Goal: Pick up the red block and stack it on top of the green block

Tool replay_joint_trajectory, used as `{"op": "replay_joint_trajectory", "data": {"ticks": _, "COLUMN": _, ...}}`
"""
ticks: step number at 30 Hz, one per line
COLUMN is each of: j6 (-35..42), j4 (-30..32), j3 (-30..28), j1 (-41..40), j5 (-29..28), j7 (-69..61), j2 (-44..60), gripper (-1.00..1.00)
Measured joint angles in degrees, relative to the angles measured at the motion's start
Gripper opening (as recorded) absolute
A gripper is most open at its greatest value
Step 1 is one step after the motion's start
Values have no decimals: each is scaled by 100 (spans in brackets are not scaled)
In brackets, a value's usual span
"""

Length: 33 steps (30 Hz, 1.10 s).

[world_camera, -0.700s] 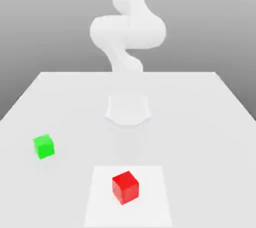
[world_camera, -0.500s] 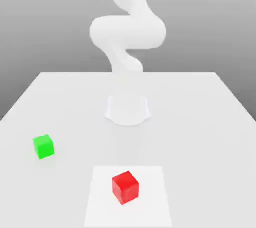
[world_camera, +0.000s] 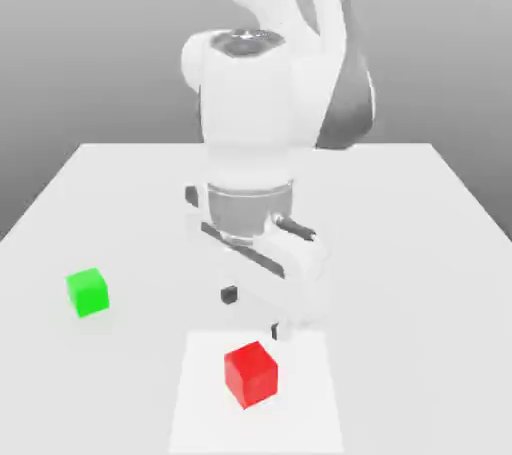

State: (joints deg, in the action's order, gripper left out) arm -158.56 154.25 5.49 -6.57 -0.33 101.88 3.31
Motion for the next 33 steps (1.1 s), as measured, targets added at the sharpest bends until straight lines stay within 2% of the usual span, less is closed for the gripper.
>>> {"op": "replay_joint_trajectory", "data": {"ticks": 5, "j6": -847, "j4": -88, "j3": -227, "j1": 169, "j5": -308, "j7": 347, "j2": 1033, "gripper": 0}}
{"op": "replay_joint_trajectory", "data": {"ticks": 6, "j6": -994, "j4": -112, "j3": -261, "j1": 196, "j5": -335, "j7": 371, "j2": 1206, "gripper": -100}}
{"op": "replay_joint_trajectory", "data": {"ticks": 13, "j6": -1026, "j4": -115, "j3": -273, "j1": 205, "j5": -355, "j7": 389, "j2": 1232, "gripper": -100}}
{"op": "replay_joint_trajectory", "data": {"ticks": 19, "j6": -115, "j4": 52, "j3": -151, "j1": 102, "j5": -83, "j7": 181, "j2": 154, "gripper": -100}}
{"op": "replay_joint_trajectory", "data": {"ticks": 33, "j6": 386, "j4": 768, "j3": -1424, "j1": -2045, "j5": -335, "j7": -374, "j2": -1076, "gripper": -100}}
